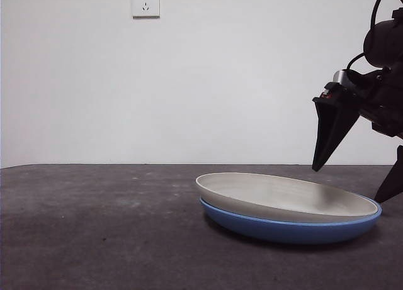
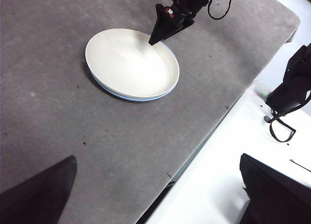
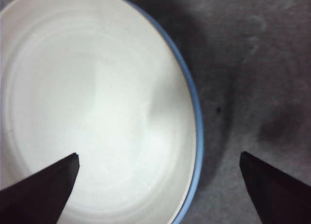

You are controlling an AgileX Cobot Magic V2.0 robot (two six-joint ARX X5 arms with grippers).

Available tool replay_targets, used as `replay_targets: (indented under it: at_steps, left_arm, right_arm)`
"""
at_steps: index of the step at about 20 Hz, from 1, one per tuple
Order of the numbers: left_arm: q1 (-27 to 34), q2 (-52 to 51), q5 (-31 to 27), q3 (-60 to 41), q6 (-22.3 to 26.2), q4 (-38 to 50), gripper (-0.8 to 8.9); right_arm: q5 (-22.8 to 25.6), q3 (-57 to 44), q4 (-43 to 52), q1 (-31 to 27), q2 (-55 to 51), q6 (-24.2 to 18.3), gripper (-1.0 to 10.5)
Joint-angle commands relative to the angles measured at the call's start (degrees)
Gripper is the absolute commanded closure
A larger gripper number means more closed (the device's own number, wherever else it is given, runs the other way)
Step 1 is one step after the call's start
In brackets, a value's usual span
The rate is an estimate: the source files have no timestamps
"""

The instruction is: Pick up the white plate, put it on the blue plate, put it on desk

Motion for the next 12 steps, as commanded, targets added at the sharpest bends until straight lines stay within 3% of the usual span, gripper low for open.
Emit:
replay_targets:
  at_steps: [1, 6, 12]
  left_arm:
    - [-0.42, 0.28, -0.17, 0.57, 0.11, 0.63, 2.50]
    - [-0.42, 0.28, -0.17, 0.57, 0.11, 0.68, 2.50]
    - [-0.42, 0.28, -0.15, 0.57, 0.11, 0.61, 2.50]
  right_arm:
    - [-1.16, 1.01, 0.44, 0.15, 1.51, -0.92, 3.4]
    - [-2.23, 1.01, 0.83, 0.31, 4.31, -1.01, 3.4]
    - [-2.27, 1.01, 1.49, 0.31, 6.01, -1.36, 4.4]
